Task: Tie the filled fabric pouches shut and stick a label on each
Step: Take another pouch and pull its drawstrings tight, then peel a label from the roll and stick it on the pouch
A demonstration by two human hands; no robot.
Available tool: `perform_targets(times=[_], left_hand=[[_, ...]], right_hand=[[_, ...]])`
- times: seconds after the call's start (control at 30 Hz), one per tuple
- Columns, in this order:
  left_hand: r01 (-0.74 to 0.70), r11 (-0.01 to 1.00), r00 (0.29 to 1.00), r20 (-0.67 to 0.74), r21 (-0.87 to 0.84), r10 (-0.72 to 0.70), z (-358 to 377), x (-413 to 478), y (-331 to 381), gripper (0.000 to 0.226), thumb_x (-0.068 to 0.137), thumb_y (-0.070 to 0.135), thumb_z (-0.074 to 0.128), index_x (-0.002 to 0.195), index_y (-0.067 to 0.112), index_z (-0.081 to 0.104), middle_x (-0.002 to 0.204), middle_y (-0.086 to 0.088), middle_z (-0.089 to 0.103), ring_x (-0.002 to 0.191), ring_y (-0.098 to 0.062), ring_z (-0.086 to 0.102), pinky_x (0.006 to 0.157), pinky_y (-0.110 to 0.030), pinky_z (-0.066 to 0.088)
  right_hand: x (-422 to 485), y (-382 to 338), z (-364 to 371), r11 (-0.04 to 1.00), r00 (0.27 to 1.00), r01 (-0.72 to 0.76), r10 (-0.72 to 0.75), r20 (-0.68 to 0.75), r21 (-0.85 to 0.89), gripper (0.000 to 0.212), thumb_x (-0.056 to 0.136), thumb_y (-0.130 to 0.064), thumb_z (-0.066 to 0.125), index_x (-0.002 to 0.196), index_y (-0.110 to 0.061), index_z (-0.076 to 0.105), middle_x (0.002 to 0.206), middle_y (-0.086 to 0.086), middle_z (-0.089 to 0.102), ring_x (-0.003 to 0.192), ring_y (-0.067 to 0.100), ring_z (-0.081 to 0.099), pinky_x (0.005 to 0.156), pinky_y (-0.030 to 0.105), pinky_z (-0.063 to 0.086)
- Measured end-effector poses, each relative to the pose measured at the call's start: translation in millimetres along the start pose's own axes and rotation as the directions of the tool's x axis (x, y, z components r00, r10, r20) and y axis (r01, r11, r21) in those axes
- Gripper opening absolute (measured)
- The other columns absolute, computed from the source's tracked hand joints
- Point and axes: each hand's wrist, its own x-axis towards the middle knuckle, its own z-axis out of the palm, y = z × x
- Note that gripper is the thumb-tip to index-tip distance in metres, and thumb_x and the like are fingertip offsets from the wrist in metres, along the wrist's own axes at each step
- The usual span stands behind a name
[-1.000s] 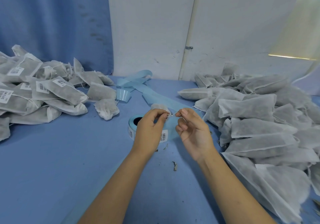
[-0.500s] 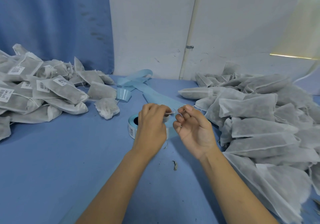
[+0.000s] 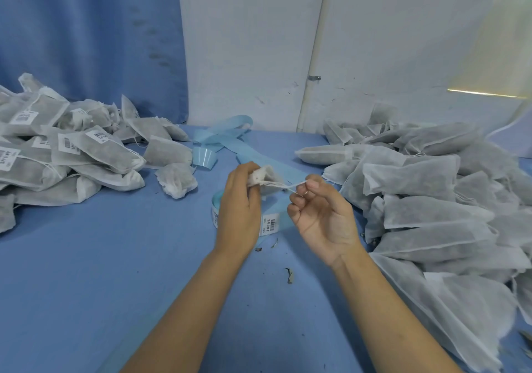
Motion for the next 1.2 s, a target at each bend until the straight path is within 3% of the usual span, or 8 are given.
perform_targets(times=[0.1,0.27,0.43,0.53,0.77,1.0,1.1,1.2], left_hand=[[0.001,0.989,0.993,-0.113,-0.149,-0.018,-1,3,10,0.032,0.101,0.008,0.038,0.100,0.038,0.048,0.088,0.025,0.058,0.075,0.004,0.051,0.069,-0.010,0.039],[0.008,0.976,0.970,-0.234,-0.217,-0.060,0,9,16,0.022,0.103,0.017,0.039,0.107,0.035,0.052,0.089,0.035,0.059,0.082,0.008,0.055,0.073,-0.014,0.045],[0.057,0.955,0.957,-0.257,-0.290,-0.135,-1,10,20,0.017,0.101,0.023,0.046,0.108,0.026,0.061,0.089,0.022,0.064,0.083,-0.020,0.063,0.073,-0.041,0.056],[0.070,0.946,0.958,-0.244,-0.315,-0.152,-3,11,19,0.020,0.099,0.019,0.048,0.112,0.022,0.064,0.101,0.007,0.067,0.086,-0.021,0.064,0.063,-0.028,0.056],[0.193,0.905,0.966,-0.086,-0.379,-0.242,-3,11,16,0.020,0.098,0.025,0.048,0.101,0.036,0.064,0.085,0.020,0.068,0.081,-0.003,0.065,0.064,-0.021,0.055],[0.204,0.925,0.964,-0.098,-0.322,-0.247,-1,13,9,0.020,0.099,0.018,0.047,0.099,0.032,0.061,0.087,0.017,0.065,0.081,-0.008,0.059,0.073,-0.028,0.050],[0.201,0.924,0.970,-0.070,-0.325,-0.235,-2,13,7,0.030,0.096,0.004,0.045,0.095,0.026,0.064,0.105,-0.001,0.066,0.088,-0.012,0.057,0.081,-0.031,0.045],[0.257,0.862,0.958,-0.004,-0.438,-0.287,-2,13,12,0.037,0.090,-0.005,0.044,0.083,0.024,0.066,0.087,0.005,0.066,0.079,-0.008,0.056,0.075,-0.023,0.043]], right_hand=[[2,1,-5,0.988,0.993,0.041,-0.057,-0.100,-0.152,0.015,0.070,-0.011,0.070,0.073,-0.018,0.057,0.077,-0.003,0.067,0.065,0.009,0.058,0.060,0.018,0.049],[5,9,-7,0.902,0.953,0.051,-0.173,-0.248,-0.430,0.006,0.079,-0.013,0.072,0.079,-0.018,0.068,0.088,-0.010,0.067,0.082,0.001,0.062,0.084,0.022,0.047],[6,9,-4,0.908,0.940,0.066,-0.195,-0.280,-0.413,0.005,0.081,-0.012,0.072,0.080,-0.016,0.068,0.092,-0.004,0.066,0.087,0.007,0.062,0.091,0.027,0.049],[6,9,-2,0.902,0.932,0.094,-0.228,-0.280,-0.421,0.006,0.083,-0.011,0.071,0.085,-0.012,0.066,0.084,-0.002,0.066,0.087,0.010,0.062,0.091,0.027,0.051],[6,11,0,0.923,0.930,0.057,-0.187,-0.315,-0.379,0.006,0.086,-0.010,0.069,0.082,-0.012,0.065,0.088,0.001,0.070,0.083,0.012,0.065,0.072,0.020,0.054],[5,12,-1,0.864,0.887,0.085,-0.292,-0.358,-0.496,0.009,0.083,-0.015,0.071,0.078,-0.019,0.066,0.107,-0.011,0.064,0.090,0.001,0.061,0.094,0.024,0.045],[5,10,-2,0.856,0.883,0.106,-0.314,-0.348,-0.505,0.011,0.083,-0.016,0.071,0.074,-0.022,0.067,0.107,-0.015,0.065,0.092,-0.002,0.062,0.092,0.021,0.043],[5,11,-1,0.867,0.899,0.067,-0.267,-0.346,-0.493,0.010,0.084,-0.016,0.069,0.075,-0.020,0.066,0.104,-0.011,0.067,0.098,0.005,0.062,0.091,0.022,0.044]])
